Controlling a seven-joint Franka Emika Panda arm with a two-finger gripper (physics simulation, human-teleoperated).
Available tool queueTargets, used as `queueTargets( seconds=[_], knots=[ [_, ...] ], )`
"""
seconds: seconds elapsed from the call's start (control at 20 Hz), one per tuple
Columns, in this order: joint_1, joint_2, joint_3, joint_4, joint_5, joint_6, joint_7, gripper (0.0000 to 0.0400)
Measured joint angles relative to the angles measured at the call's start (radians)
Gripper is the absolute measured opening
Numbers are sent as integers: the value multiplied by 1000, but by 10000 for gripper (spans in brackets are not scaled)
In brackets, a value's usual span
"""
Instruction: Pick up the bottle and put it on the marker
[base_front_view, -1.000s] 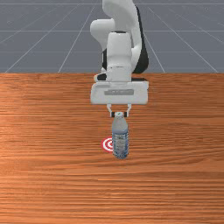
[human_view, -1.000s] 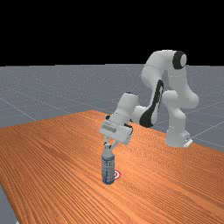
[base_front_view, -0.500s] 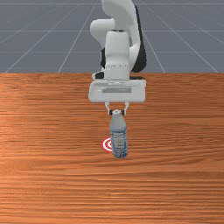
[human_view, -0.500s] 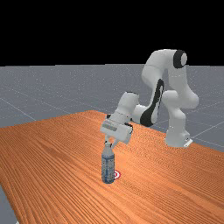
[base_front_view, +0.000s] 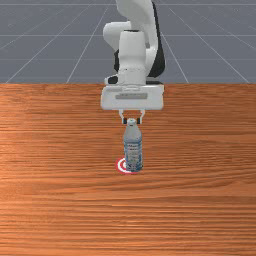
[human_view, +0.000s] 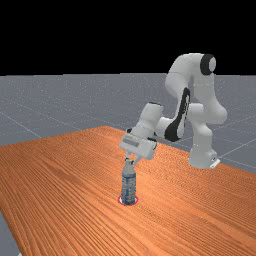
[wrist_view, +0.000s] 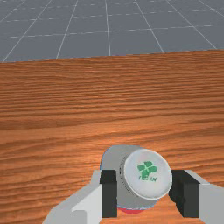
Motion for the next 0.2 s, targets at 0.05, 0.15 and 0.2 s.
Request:
queueTargets(
  seconds=[0.05,0.15,0.2],
  knots=[
    [3,-4,-4,-19,-1,11,1,173],
    [11,4,-12,-20,-5,34,3,170],
    [13,18,-16,-21,-6,38,2,262]
  ],
)
